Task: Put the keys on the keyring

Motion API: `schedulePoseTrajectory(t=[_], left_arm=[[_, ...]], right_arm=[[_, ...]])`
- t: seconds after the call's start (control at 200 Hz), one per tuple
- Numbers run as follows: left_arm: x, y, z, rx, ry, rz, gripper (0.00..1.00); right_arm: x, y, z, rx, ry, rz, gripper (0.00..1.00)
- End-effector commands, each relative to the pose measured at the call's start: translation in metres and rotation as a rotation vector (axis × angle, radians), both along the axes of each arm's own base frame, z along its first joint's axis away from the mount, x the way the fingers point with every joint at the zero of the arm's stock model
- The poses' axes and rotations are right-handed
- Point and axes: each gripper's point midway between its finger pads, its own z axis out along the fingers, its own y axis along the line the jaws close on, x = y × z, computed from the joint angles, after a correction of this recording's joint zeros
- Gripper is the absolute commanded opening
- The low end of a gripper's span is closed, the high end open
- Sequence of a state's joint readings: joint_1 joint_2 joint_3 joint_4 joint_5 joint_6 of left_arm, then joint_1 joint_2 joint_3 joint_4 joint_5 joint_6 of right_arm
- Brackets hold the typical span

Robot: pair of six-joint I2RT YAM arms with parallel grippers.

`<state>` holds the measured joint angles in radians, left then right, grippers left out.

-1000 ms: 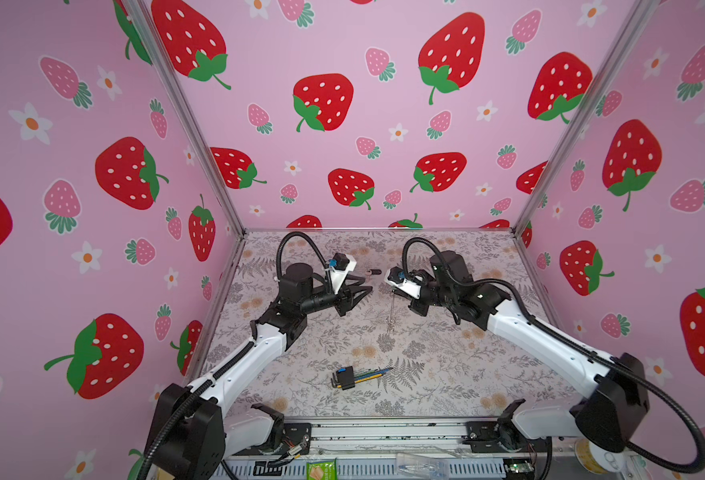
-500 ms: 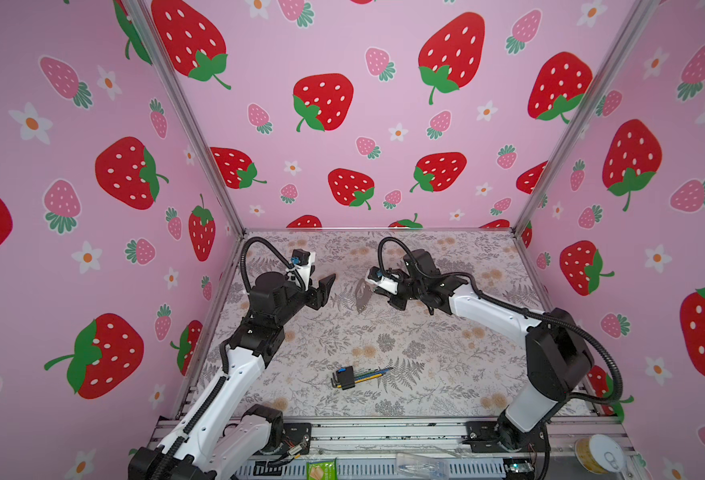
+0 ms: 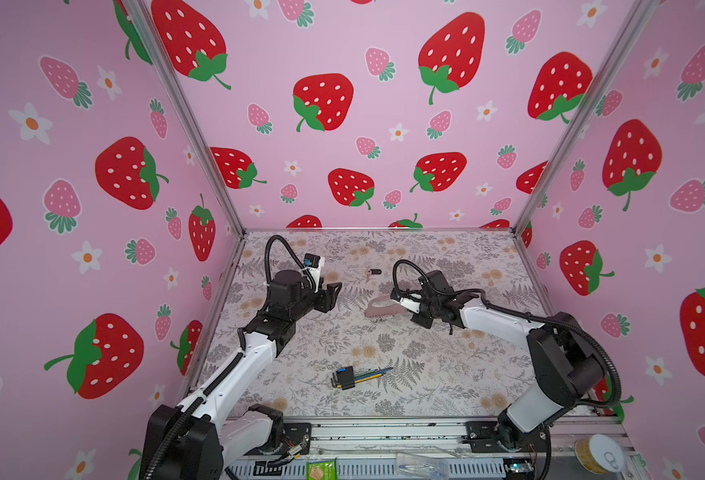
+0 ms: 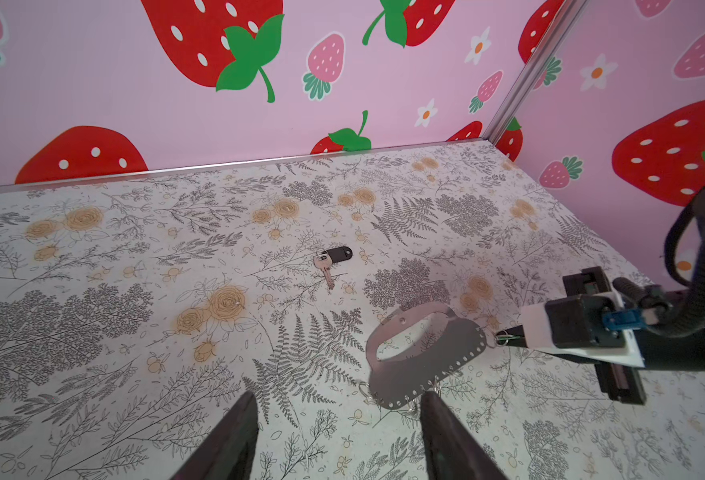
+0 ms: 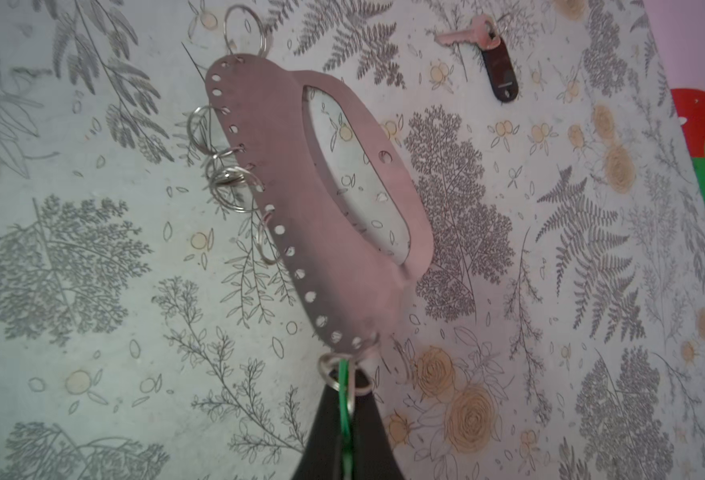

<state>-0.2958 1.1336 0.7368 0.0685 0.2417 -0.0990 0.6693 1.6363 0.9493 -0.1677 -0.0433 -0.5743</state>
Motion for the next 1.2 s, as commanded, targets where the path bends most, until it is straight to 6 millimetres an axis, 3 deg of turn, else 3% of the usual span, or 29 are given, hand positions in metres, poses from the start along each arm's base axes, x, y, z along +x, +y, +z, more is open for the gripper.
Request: schedulePoseTrajectory(t=[0.0, 0.16, 0.3, 0.4, 0.47, 0.625, 0.715, 0.795, 0.951, 1.191], left_arm=[[0.006, -0.008, 0.017, -0.016, -0.027, -0.003, 0.64], [0.002, -0.019, 0.009, 0.015, -0.002, -0.032, 0.63], [-0.003, -0.025, 0.005, 0.028, 0.017, -0.059, 0.64], [-0.003, -0.025, -0.001, 0.055, 0.049, -0.068, 0.65], [-0.003, -0.025, -0.008, 0.081, 0.099, -0.071, 0.65], [0.006, -0.029, -0.023, 0.065, 0.193, -0.039, 0.62], [0.012, -0.038, -0.035, 0.031, 0.27, -0.008, 0.6], [0.016, -0.051, -0.048, 0.012, 0.35, 0.006, 0.57], [0.024, -0.068, -0.079, -0.038, 0.487, 0.066, 0.48], [0.032, -0.099, -0.127, -0.046, 0.715, 0.047, 0.35]], right_arm=[[-0.015, -0.029, -0.027, -0.14, 0.054, -0.038, 0.02], [-0.017, -0.055, -0.045, -0.236, 0.043, -0.106, 0.06], [-0.018, -0.061, -0.04, -0.212, 0.039, -0.144, 0.3], [-0.016, -0.059, -0.019, -0.141, -0.005, -0.174, 0.39], [-0.008, -0.063, 0.006, -0.078, -0.07, -0.228, 0.44], [0.011, -0.06, 0.077, 0.178, -0.194, -0.318, 0.51], [0.018, -0.04, 0.101, 0.327, -0.197, -0.305, 0.56], [0.024, -0.019, 0.11, 0.439, -0.146, -0.295, 0.55], [0.034, 0.007, 0.102, 0.523, -0.062, -0.276, 0.52], [0.023, 0.007, 0.081, 0.518, -0.014, -0.264, 0.48]])
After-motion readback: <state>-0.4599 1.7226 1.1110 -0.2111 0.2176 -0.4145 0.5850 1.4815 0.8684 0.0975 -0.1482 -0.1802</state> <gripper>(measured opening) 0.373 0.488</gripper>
